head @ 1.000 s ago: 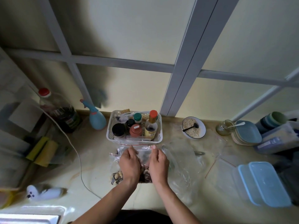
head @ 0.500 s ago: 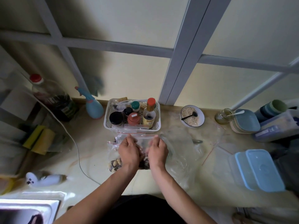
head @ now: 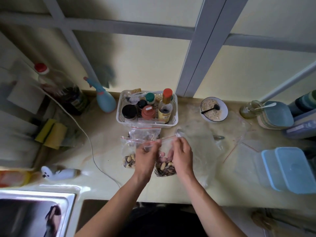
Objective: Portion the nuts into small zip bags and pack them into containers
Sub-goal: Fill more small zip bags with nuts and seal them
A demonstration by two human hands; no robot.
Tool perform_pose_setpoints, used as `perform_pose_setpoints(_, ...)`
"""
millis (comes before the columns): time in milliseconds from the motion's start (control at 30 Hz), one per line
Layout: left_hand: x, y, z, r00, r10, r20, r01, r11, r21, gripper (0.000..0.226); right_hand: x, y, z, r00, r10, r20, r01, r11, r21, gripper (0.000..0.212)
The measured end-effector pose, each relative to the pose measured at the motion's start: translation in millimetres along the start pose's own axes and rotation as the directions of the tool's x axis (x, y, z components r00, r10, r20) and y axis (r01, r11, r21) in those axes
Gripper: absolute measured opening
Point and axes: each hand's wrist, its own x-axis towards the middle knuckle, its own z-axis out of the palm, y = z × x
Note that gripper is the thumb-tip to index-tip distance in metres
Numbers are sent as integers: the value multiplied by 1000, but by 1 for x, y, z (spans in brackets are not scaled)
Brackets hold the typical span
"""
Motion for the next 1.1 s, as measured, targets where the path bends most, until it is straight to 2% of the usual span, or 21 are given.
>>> perform_pose_setpoints(200,-14,1,-1,998,-55,24,55,998,5,31,-9,0,-11,999,-46,6,46,999,-24,23)
perform_pose_setpoints(300,-12,2,-2,988,-126,86,120,990,68,31,-10,7,-19,992,-121,28,123,988,-97,21)
perform_pose_setpoints(433,-6,5,-4,973,-162,166,132,976,173,26,-6,20,-27,981,-193,18,192,961,-198,20)
perform_pose_setpoints(633,-1,15,0,949,-155,274,59,942,331,20,-3,23,-34,952,-295,83,306,932,-197,18)
perform_pose_setpoints(800,3,14,6,955,-122,269,20,936,352,9,-4,19,-36,937,-333,109,348,919,-187,17)
perform_pose_setpoints(1100,3,26,11,962,-97,254,-16,913,408,12,-3,5,-37,940,-276,202,302,946,-116,13)
